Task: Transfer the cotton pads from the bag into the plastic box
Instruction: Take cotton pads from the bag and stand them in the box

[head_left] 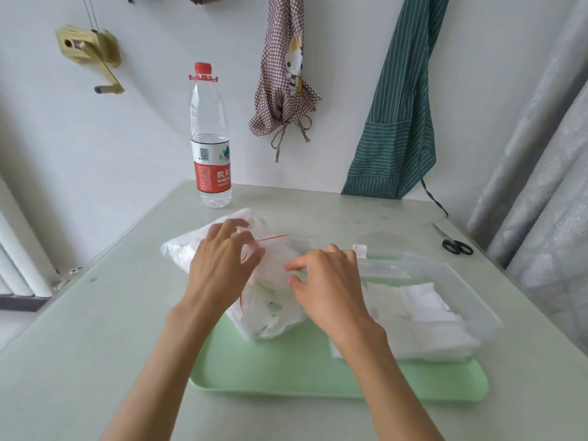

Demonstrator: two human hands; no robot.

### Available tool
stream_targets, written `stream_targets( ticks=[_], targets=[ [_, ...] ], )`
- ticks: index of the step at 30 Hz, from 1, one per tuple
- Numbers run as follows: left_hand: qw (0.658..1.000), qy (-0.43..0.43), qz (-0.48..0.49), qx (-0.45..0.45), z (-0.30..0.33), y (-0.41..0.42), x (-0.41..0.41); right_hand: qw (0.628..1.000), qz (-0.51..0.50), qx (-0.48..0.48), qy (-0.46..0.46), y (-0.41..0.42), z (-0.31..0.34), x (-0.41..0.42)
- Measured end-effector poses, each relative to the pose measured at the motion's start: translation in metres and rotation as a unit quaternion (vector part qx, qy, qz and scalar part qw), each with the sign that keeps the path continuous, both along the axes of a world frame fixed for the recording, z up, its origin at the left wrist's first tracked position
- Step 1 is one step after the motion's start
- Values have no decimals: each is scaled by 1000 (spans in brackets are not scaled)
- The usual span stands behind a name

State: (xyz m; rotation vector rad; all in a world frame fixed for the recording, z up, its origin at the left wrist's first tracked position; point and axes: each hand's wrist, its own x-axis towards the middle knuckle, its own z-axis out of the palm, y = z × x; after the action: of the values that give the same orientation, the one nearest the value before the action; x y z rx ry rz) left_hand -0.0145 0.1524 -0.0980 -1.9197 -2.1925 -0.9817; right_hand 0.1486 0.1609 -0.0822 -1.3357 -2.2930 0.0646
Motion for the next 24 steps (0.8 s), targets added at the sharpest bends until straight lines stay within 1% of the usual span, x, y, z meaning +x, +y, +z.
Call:
stream_targets(
  ticks=[2,5,8,10,12,14,16,18,19,21,24],
  targets=[
    [1000,17,-19,-1,-2,1,-1,1000,-4,11,-11,1,-3,-1],
    [999,-7,-14,-36,0,-2,3,999,1,18,-34,1,-7,-1],
    [994,-68,-26,-84,4,-3,3,999,-3,25,-42,1,-7,-4],
    [983,-126,-49,-121,8,-5,0,998,-10,43,-40,2,-6,-6],
    [968,-199,-65,-138,10,-4,-3,998,0,68,-6,3,-5,-6],
    [962,-221,-62,-145,14,-5,-4,995,22,92,39,5,-7,-5],
    [968,-198,-58,-141,15,-7,-3,992,33,110,60,6,-5,-4],
    [980,-150,-44,-123,15,-8,-3,994,35,84,62,7,-1,1],
    [985,-134,-31,-108,15,-9,-2,996,36,49,69,7,2,4],
    [990,-124,-11,-67,18,-11,2,992,40,-22,115,9,6,12],
    [997,-77,15,-10,26,-15,7,970,61,-121,204,12,14,25]
  ],
)
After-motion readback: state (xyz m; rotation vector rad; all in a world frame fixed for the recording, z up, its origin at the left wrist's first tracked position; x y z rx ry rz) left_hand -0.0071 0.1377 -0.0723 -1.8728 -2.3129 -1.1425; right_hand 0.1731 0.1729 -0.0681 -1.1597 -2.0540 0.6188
